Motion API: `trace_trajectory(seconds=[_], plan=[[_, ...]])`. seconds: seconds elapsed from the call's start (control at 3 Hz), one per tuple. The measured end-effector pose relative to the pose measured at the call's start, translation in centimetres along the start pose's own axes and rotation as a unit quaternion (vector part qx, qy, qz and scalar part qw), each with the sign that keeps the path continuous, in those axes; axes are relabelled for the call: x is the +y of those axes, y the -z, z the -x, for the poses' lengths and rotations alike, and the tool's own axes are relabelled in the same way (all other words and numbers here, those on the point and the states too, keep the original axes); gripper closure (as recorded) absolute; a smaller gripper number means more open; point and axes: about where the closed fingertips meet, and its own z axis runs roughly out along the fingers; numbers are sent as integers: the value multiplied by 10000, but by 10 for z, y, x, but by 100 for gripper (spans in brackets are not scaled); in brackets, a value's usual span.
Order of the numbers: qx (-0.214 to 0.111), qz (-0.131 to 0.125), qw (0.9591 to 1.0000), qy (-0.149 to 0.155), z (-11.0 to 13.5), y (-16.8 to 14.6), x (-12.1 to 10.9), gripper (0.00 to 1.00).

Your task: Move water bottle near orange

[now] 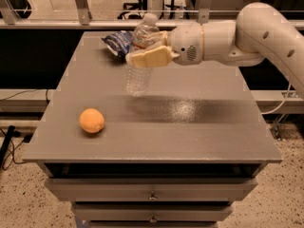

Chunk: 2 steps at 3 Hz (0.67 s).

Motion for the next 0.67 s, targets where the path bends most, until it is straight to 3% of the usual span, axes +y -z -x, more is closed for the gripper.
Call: trace_trajectory(seconds=[0.67], plan=[[-93, 323, 9994, 89, -17, -56, 30, 100]])
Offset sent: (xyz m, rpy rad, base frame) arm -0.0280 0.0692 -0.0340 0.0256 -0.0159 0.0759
